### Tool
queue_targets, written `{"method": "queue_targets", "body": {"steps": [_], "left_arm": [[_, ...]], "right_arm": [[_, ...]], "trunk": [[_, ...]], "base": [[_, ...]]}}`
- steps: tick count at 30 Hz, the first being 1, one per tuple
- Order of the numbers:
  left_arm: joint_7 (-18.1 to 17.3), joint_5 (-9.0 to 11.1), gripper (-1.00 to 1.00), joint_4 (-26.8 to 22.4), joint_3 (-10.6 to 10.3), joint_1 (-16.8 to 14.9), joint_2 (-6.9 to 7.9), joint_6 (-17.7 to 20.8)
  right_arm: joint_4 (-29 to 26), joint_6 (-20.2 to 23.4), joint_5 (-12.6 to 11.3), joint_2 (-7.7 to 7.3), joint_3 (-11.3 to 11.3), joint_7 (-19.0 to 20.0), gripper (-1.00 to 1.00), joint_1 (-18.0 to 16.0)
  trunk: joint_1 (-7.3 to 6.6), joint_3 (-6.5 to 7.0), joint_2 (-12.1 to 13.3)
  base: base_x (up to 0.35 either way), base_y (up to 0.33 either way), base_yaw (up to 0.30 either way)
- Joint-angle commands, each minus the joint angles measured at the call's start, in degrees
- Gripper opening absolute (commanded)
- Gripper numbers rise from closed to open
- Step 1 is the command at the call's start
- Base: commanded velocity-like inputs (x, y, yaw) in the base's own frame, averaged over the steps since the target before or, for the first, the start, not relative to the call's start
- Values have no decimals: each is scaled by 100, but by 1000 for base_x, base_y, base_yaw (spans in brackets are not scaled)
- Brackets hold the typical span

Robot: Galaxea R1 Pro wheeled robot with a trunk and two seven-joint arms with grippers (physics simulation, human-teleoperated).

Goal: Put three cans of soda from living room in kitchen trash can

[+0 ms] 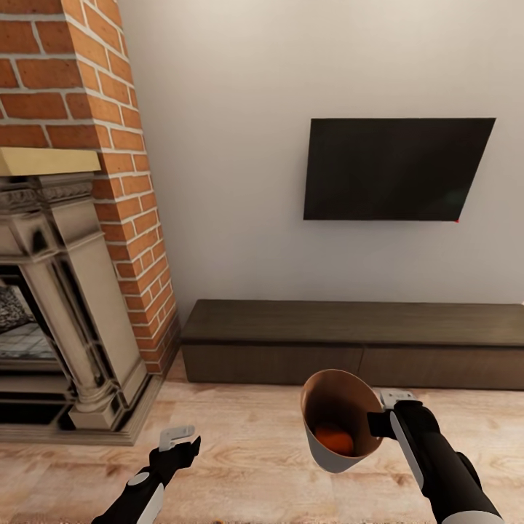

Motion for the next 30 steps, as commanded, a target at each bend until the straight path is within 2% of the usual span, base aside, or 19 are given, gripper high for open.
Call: {"method": "queue_targets", "body": {"steps": [1,30], "left_arm": [[-2,0,100,-1,0,1,0,0],[0,0,100,5,0,-1,0,-8]], "right_arm": [[-3,-2,-63,1,-1,16,-100,-4],[-3,-2,-59,1,7,16,-100,-4]], "trunk": [[0,-8,-1],[0,-273,-1]], "base": [[0,0,0],[0,0,0]]}}
